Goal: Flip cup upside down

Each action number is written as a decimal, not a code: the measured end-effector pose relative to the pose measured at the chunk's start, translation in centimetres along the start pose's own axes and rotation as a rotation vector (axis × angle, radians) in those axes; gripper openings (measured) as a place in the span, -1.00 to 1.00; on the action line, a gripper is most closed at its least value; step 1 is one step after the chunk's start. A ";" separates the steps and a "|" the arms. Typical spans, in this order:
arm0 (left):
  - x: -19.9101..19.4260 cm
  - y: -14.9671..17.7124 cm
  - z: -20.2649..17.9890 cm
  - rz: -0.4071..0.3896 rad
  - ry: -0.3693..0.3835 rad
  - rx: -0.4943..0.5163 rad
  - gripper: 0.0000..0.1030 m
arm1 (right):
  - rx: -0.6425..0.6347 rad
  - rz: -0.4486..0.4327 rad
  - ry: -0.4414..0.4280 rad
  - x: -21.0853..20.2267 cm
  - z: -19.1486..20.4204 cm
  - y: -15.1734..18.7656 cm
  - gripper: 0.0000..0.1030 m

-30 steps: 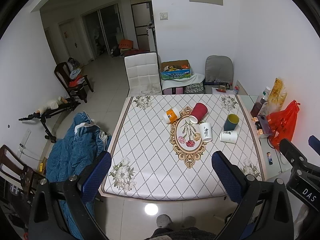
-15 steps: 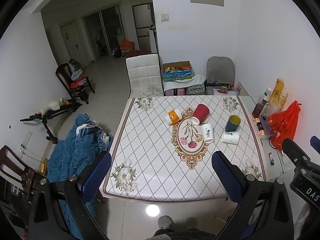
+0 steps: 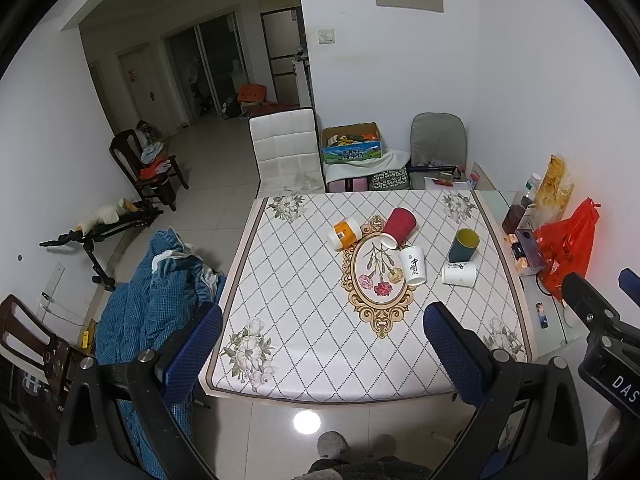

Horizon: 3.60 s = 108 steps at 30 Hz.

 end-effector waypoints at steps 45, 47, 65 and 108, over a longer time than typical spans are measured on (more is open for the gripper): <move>33.8 -4.7 -10.4 0.444 0.078 0.178 1.00 | 0.156 0.613 0.292 36.2 -13.6 11.0 1.00; 36.3 -5.4 -10.5 0.470 0.096 0.189 1.00 | 0.163 0.650 0.302 38.0 -13.4 11.9 1.00; 51.8 -12.2 -13.9 0.597 0.250 0.368 0.94 | 0.153 0.821 0.343 47.5 -9.3 14.9 1.00; 61.4 -13.1 -20.4 0.652 0.302 0.708 0.40 | 0.127 0.967 0.379 53.8 -7.9 16.1 1.00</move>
Point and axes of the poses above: each gripper's, at about its wrist camera, not at the fingertips, and x roughly the way its jaws point, z to its left, y to its underside, the point moved 5 cm from there along x, roughly the way its jaws point, and after that the axes turned 15 degrees about x, right-handed, at the moved point
